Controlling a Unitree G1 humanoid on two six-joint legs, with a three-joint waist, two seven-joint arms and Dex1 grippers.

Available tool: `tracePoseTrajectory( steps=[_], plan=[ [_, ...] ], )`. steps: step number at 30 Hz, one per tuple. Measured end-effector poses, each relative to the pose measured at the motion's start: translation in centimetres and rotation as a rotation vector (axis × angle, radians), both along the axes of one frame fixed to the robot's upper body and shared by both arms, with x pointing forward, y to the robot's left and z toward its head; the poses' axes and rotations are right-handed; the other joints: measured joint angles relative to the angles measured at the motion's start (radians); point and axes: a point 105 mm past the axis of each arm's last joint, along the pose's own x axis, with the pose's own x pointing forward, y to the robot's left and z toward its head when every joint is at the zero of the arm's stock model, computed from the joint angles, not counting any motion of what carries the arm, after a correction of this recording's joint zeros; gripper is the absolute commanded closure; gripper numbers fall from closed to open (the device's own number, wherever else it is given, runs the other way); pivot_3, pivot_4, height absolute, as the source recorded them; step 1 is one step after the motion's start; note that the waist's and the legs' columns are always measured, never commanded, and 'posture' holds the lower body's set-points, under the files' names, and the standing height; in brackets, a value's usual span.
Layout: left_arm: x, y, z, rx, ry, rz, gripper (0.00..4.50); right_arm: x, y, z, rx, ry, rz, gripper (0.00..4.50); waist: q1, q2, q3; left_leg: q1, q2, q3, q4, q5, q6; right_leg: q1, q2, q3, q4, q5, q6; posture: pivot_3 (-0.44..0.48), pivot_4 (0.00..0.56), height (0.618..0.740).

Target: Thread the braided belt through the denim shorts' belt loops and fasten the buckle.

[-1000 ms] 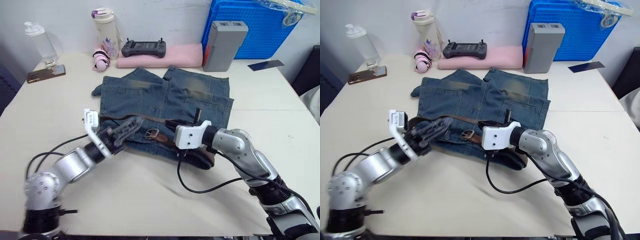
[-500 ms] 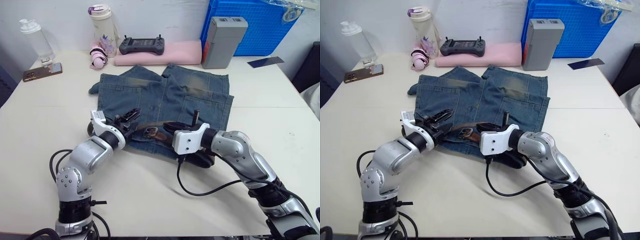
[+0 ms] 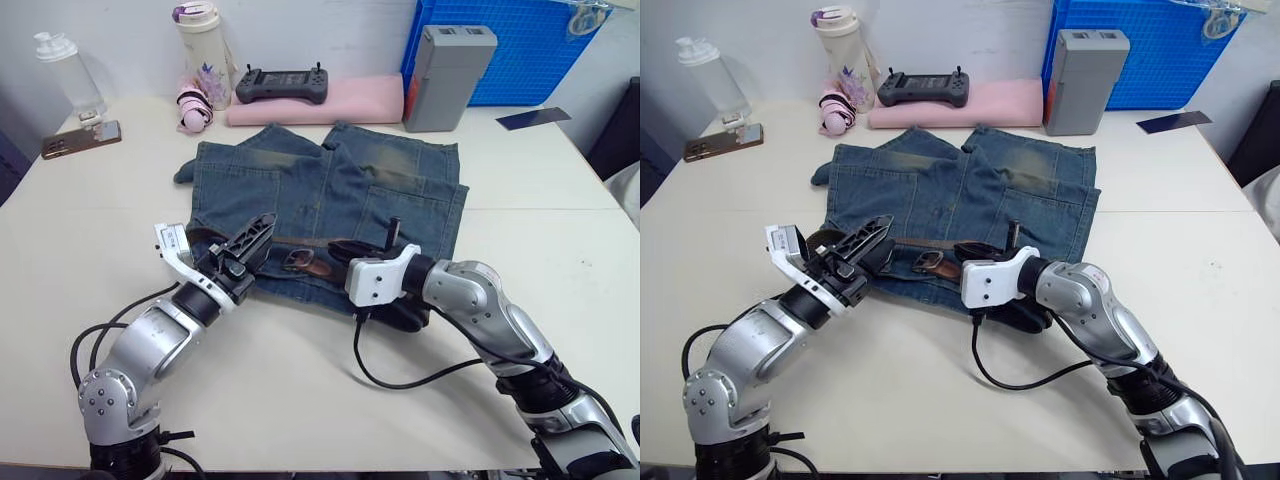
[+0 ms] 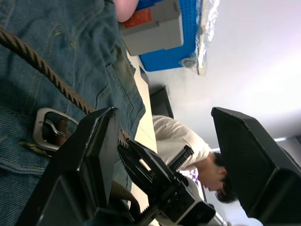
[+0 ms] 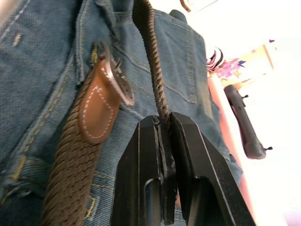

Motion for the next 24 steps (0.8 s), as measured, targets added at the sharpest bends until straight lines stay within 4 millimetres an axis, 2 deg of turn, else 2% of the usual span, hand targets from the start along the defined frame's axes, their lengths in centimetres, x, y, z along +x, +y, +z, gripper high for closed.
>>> tracePoseTrajectory(
  steps=[2, 8, 18, 24],
  plan=[
    [-0.1, -0.2, -0.5, 0.002, 0.017, -0.01, 1.07, 0.2, -0.3, 0.5, 0.025, -0.003, -0.011, 4.5, -0.002, 0.0, 0.0, -0.005, 0.0, 0.004, 0.003, 0.0, 0.001, -0.008, 0.0, 0.005, 0.005, 0.0, 0.001, 0.0, 0.15, 0.647],
    [-0.2, -1.0, -1.2, 0.01, 0.056, -0.029, 1.07, 0.4, -0.8, 1.5, 0.084, -0.001, -0.029, 4.5, 0.0, 0.0, 0.0, -0.007, 0.0, 0.005, 0.018, -0.01, 0.002, -0.01, 0.001, 0.006, 0.018, -0.007, 0.001, 0.0, 0.15, 0.647],
    [2.0, -0.9, -0.7, -0.053, 0.176, 0.069, 1.07, -0.8, 0.2, 2.7, 0.146, -0.014, 0.046, 4.5, 0.003, 0.0, 0.0, -0.009, 0.0, 0.005, 0.021, -0.011, 0.003, -0.011, 0.001, 0.006, 0.019, -0.008, 0.001, 0.0, 0.15, 0.647],
    [2.6, -0.8, -1.3, -0.062, 0.259, 0.102, 1.07, -1.3, 0.4, 3.0, 0.157, -0.015, 0.073, 4.5, 0.004, 0.0, 0.0, -0.009, 0.0, 0.005, 0.022, -0.011, 0.003, -0.011, 0.001, 0.006, 0.019, -0.008, 0.001, 0.0, 0.15, 0.647]
  ],
)
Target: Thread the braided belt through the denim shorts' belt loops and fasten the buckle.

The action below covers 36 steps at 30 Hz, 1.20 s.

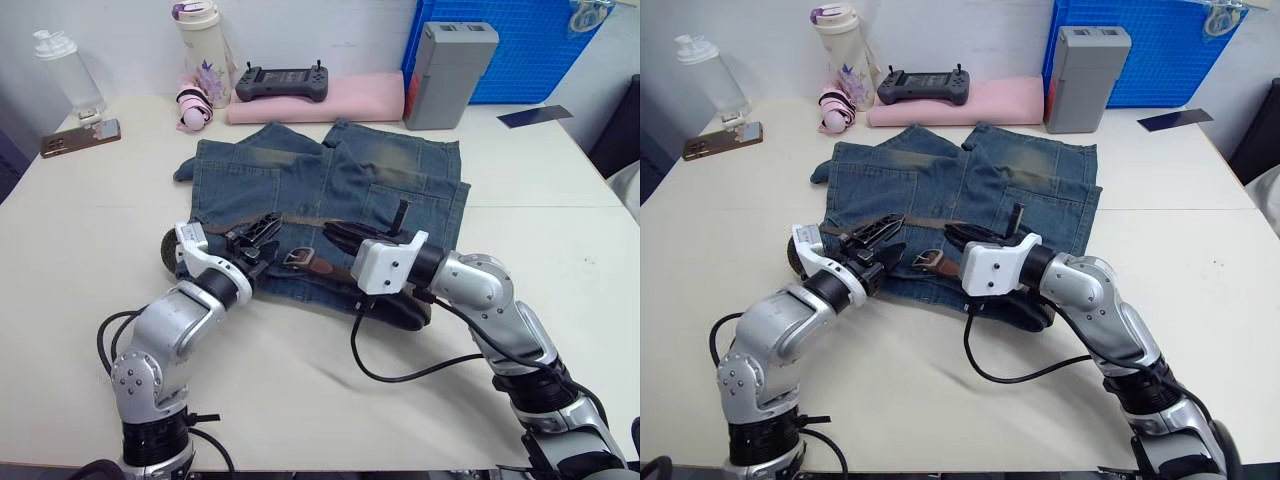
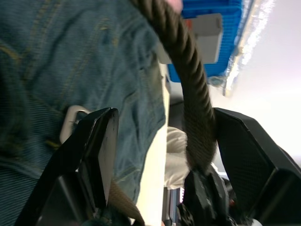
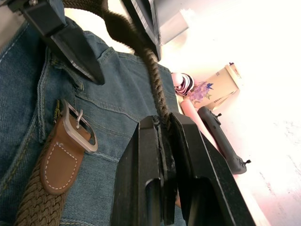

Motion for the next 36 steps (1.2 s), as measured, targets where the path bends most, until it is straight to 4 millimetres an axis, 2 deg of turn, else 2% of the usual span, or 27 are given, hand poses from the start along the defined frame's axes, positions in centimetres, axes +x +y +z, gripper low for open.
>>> tracePoseTrajectory(
  steps=[6, 9, 14, 15, 24, 28, 33, 34, 36],
  plan=[
    [0.8, 0.3, -0.4, -0.037, 0.048, 0.03, 1.07, -0.1, 0.1, 0.0, 0.002, 0.009, 0.009, 4.5, 0.002, 0.0, 0.0, -0.001, 0.0, 0.0, 0.001, 0.0, 0.0, 0.0, 0.0, 0.0, 0.0, 0.0, 0.0, 0.0, 0.15, 0.647],
    [0.9, 0.3, -0.1, -0.061, 0.042, 0.033, 1.89, -0.1, 0.1, -0.1, 0.0, 0.011, 0.013, 4.5, 0.004, 0.0, 0.0, -0.001, 0.0, 0.0, 0.002, 0.0, 0.0, 0.0, 0.0, 0.0, 0.0, 0.0, 0.0, 0.0, 0.15, 0.647],
    [1.0, 0.1, 0.4, -0.083, 0.021, 0.027, 4.22, -0.2, 0.1, -0.1, 0.0, 0.013, 0.015, 4.5, 0.004, 0.003, -0.001, -0.008, 0.0, 0.0, 0.009, 0.0, 0.0, -0.005, 0.0, 0.0, 0.003, 0.0, 0.0, 0.0, 0.15, 0.647],
    [1.1, 0.1, 0.4, -0.085, 0.02, 0.026, 4.47, -0.2, 0.1, -0.1, -0.001, 0.014, 0.015, 4.5, 0.004, 0.003, -0.002, -0.009, 0.0, 0.0, 0.009, 0.0, 0.0, -0.006, 0.0, 0.0, 0.003, 0.0, 0.0, 0.0, 0.15, 0.647],
    [1.4, 0.1, 0.2, -0.091, 0.019, 0.015, 4.47, -0.1, 0.1, -0.2, 0.003, 0.03, 0.016, 4.5, 0.005, 0.005, -0.002, -0.01, 0.0, 0.0, 0.01, 0.0, 0.0, -0.006, 0.0, 0.0, 0.003, 0.0, 0.001, 0.0, 0.15, 0.647],
    [1.5, 0.3, 0.7, -0.12, -0.018, 0.02, 4.5, -0.3, 0.1, 0.2, 0.069, 0.097, 0.005, 2.84, 0.006, 0.005, -0.002, -0.01, 0.0, 0.0, 0.01, 0.0, 0.0, -0.006, 0.0, 0.0, 0.003, 0.0, 0.001, 0.0, 0.15, 0.647],
    [1.6, 1.0, 1.8, -0.168, -0.076, 0.043, 4.5, 0.6, -0.9, 0.1, 0.159, 0.255, -0.07, 0.26, 0.021, 0.005, -0.002, -0.011, 0.0, 0.0, 0.011, 0.0, 0.0, -0.007, 0.0, 0.0, 0.003, 0.0, 0.001, 0.0, 0.15, 0.647],
    [1.7, 1.2, 2.0, -0.17, -0.083, 0.047, 4.5, 0.8, -1.2, 0.0, 0.194, 0.302, -0.082, 0.05, 0.023, 0.005, -0.002, -0.011, 0.0, 0.0, 0.011, 0.0, 0.001, -0.007, 0.0, 0.0, 0.003, 0.0, 0.001, 0.0, 0.15, 0.647],
    [1.9, 1.8, 2.1, -0.185, -0.088, 0.066, 4.5, 1.4, -1.9, 0.2, 0.311, 0.406, -0.119, 0.05, 0.025, 0.005, -0.002, -0.012, 0.0, 0.0, 0.011, 0.0, 0.001, -0.007, 0.0, 0.0, 0.003, 0.0, 0.001, 0.0, 0.15, 0.647]
  ],
)
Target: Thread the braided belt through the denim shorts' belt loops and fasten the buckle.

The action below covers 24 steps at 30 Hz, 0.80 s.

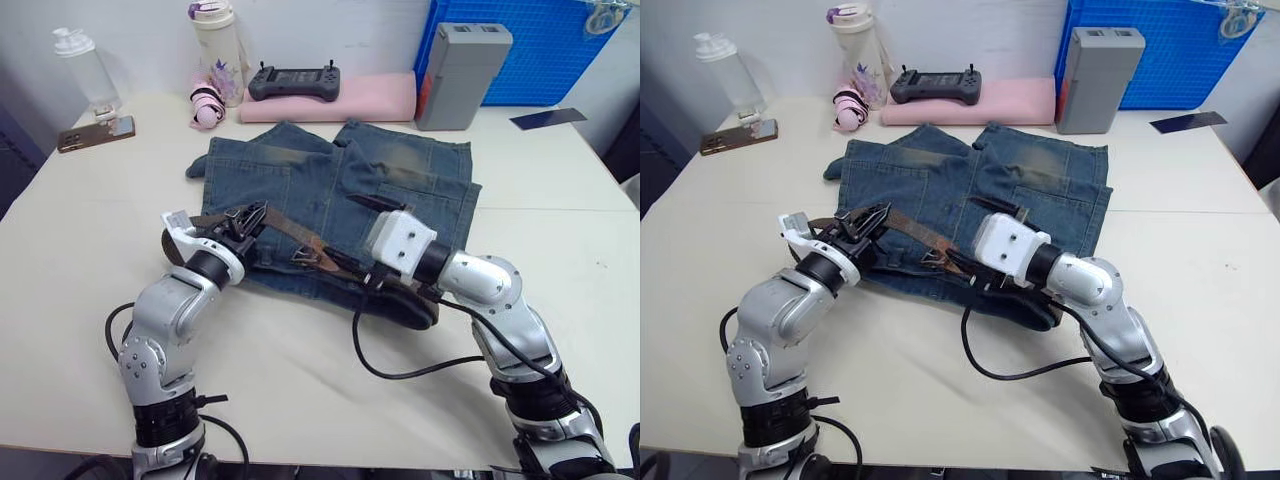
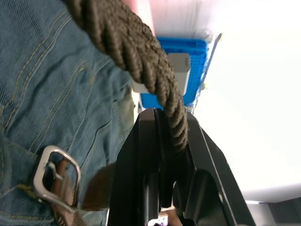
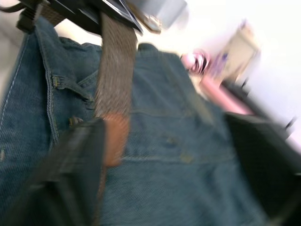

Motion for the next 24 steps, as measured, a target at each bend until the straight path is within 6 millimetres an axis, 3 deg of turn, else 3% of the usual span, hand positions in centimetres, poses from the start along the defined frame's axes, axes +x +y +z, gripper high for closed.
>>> tracePoseTrajectory(
  steps=[6, 11, 14, 19, 21, 24],
  plan=[
    [0.5, 3.0, 0.8, -0.015, -0.017, 0.099, 4.5, 0.7, -2.2, 0.6, 0.143, 0.13, -0.091, 0.05, -0.003, 0.0, 0.0, -0.001, 0.002, 0.0, -0.001, 0.0, -0.001, -0.002, 0.001, 0.0, 0.0, 0.0, 0.0, 0.0, 0.15, 0.648],
    [0.4, 4.2, 1.6, 0.014, -0.05, 0.134, 4.5, 0.6, -2.4, 0.5, 0.177, 0.157, -0.115, 0.05, -0.018, 0.0, 0.0, 0.0, 0.003, 0.0, -0.005, 0.0, -0.001, -0.002, 0.001, 0.0, -0.003, 0.0, 0.0, 0.0, 0.15, 0.67],
    [0.2, 5.0, 1.1, 0.045, -0.039, 0.153, 4.5, 0.7, -2.6, 0.2, 0.19, 0.176, -0.134, 0.05, -0.029, 0.0, 0.001, 0.019, 0.003, 0.0, -0.025, 0.004, -0.002, 0.015, 0.002, 0.0, -0.019, 0.002, 0.003, 0.0, 0.15, 0.685],
    [-0.5, 7.1, 0.5, 0.13, -0.03, 0.2, 4.5, 0.5, -2.9, 0.2, 0.193, 0.171, -0.151, 0.05, -0.029, -0.005, 0.005, 0.097, 0.003, -0.001, -0.123, 0.034, -0.002, 0.084, 0.002, -0.001, -0.1, 0.018, 0.014, 0.0, 0.15, 0.71],
    [-0.6, 7.4, 0.4, 0.156, -0.033, 0.201, 4.5, 0.3, -2.7, 0.4, 0.197, 0.167, -0.14, 0.05, -0.026, -0.007, 0.009, 0.144, 0.004, -0.003, -0.192, 0.059, -0.001, 0.126, 0.004, -0.001, -0.157, 0.038, 0.015, 0.0, 0.15, 0.718],
    [-0.8, 8.0, -0.5, 0.205, -0.015, 0.194, 4.5, -0.3, -2.3, 0.3, 0.219, 0.202, -0.089, 0.05, -0.026, -0.007, 0.012, 0.215, 0.012, -0.007, -0.296, 0.096, 0.001, 0.193, 0.016, -0.001, -0.257, 0.074, 0.018, 0.0, 0.15, 0.718]
  ],
)
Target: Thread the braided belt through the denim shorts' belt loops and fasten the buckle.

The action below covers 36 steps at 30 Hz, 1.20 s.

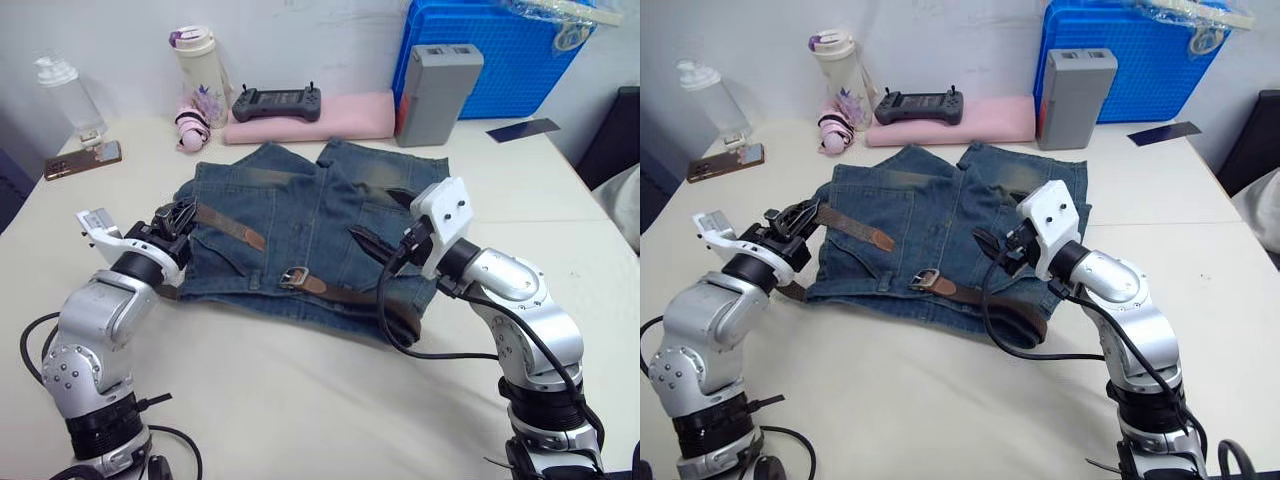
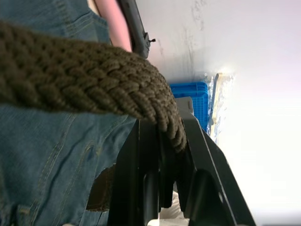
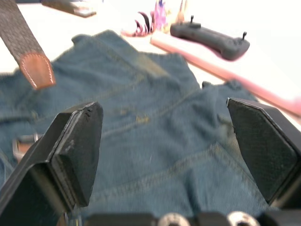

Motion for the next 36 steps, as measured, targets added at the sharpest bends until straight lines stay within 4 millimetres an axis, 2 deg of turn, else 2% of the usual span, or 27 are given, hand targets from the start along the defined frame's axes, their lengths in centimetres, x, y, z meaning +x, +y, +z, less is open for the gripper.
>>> tracePoseTrajectory(
  steps=[2, 3, 5, 8, 13, 16, 21, 23, 26, 31, 36],
  plan=[
    [-0.3, 0.4, -0.8, 0.019, 0.015, -0.003, 4.5, -0.9, 0.4, 0.3, 0.032, 0.018, 0.065, 0.05, 0.0, 0.001, 0.0, 0.026, 0.002, -0.013, -0.037, 0.009, 0.0, 0.026, 0.009, -0.001, -0.044, 0.014, 0.0, 0.0, 0.15, 0.718],
    [-0.4, 0.5, -1.1, 0.018, 0.024, -0.003, 4.5, -1.4, 0.7, 0.4, 0.042, 0.023, 0.096, 0.05, 0.0, 0.001, 0.0, 0.033, 0.002, -0.018, -0.041, 0.009, 0.0, 0.033, 0.013, 0.001, -0.053, 0.016, 0.0, 0.0, 0.15, 0.718],
    [-0.3, 0.6, -1.7, 0.009, 0.037, -0.006, 4.5, -2.4, 1.3, 0.6, 0.049, 0.044, 0.168, 0.05, -0.002, 0.001, 0.0, 0.033, 0.005, -0.021, -0.044, 0.007, 0.0, 0.034, 0.017, 0.0, -0.062, 0.017, 0.0, 0.0, 0.15, 0.718],
    [-0.5, 0.7, -2.3, 0.008, 0.049, -0.012, 4.5, -3.5, 1.7, 0.5, 0.043, 0.092, 0.248, 0.05, -0.005, 0.001, 0.0, 0.033, 0.006, -0.022, -0.048, 0.006, 0.001, 0.034, 0.017, -0.001, -0.066, 0.019, -0.001, 0.0, 0.15, 0.718],
    [-1.0, 1.6, -3.1, 0.016, 0.07, 0.011, 4.5, -5.3, 1.8, -1.0, 0.014, 0.211, 0.344, 0.05, -0.004, 0.001, 0.0, 0.033, 0.006, -0.021, -0.051, 0.005, 0.003, 0.034, 0.016, -0.002, -0.071, 0.019, 0.0, 0.0, 0.15, 0.718],
    [-1.9, 2.6, -4.2, 0.018, 0.102, 0.047, 4.5, -5.3, 1.5, -1.3, -0.004, 0.234, 0.343, 0.05, -0.002, 0.001, 0.0, 0.034, 0.006, -0.021, -0.051, 0.005, 0.002, 0.034, 0.017, -0.001, -0.073, 0.02, 0.001, 0.0, 0.15, 0.718],
    [-3.7, 2.9, -4.3, 0.052, 0.09, 0.071, 4.5, -5.2, 1.3, -1.4, -0.011, 0.236, 0.328, 0.05, 0.004, 0.002, 0.001, 0.036, 0.008, -0.021, -0.052, 0.009, 0.0, 0.039, 0.019, 0.0, -0.078, 0.028, -0.001, 0.0, 0.15, 0.718],
    [-4.0, 3.1, -4.8, 0.051, 0.107, 0.076, 4.5, -5.1, 1.3, -1.4, -0.01, 0.236, 0.322, 0.05, 0.011, 0.005, 0.003, 0.043, 0.01, -0.021, -0.056, 0.012, -0.001, 0.047, 0.021, 0.0, -0.086, 0.034, -0.003, 0.0, 0.15, 0.718],
    [-4.3, 2.9, -5.3, 0.054, 0.121, 0.068, 4.5, -5.1, 1.3, -1.4, -0.009, 0.236, 0.319, 0.05, 0.022, 0.011, 0.007, 0.045, 0.016, -0.02, -0.057, 0.013, -0.002, 0.052, 0.031, 0.001, -0.097, 0.042, -0.003, 0.0, 0.15, 0.718],
    [-5.3, 2.6, -7.1, 0.072, 0.179, 0.046, 4.5, -5.0, 1.2, -1.2, -0.014, 0.231, 0.318, 0.05, 0.026, 0.014, 0.01, 0.046, 0.019, -0.02, -0.059, 0.013, -0.003, 0.052, 0.033, 0.003, -0.099, 0.044, -0.005, 0.0, 0.15, 0.718],
    [-5.4, 2.5, -7.1, 0.098, 0.171, 0.033, 4.5, -5.0, 1.2, -1.1, -0.017, 0.223, 0.318, 0.05, 0.027, 0.015, 0.011, 0.046, 0.02, -0.02, -0.063, 0.013, -0.004, 0.051, 0.034, 0.003, -0.103, 0.044, -0.005, 0.0, 0.15, 0.718]
  ],
)
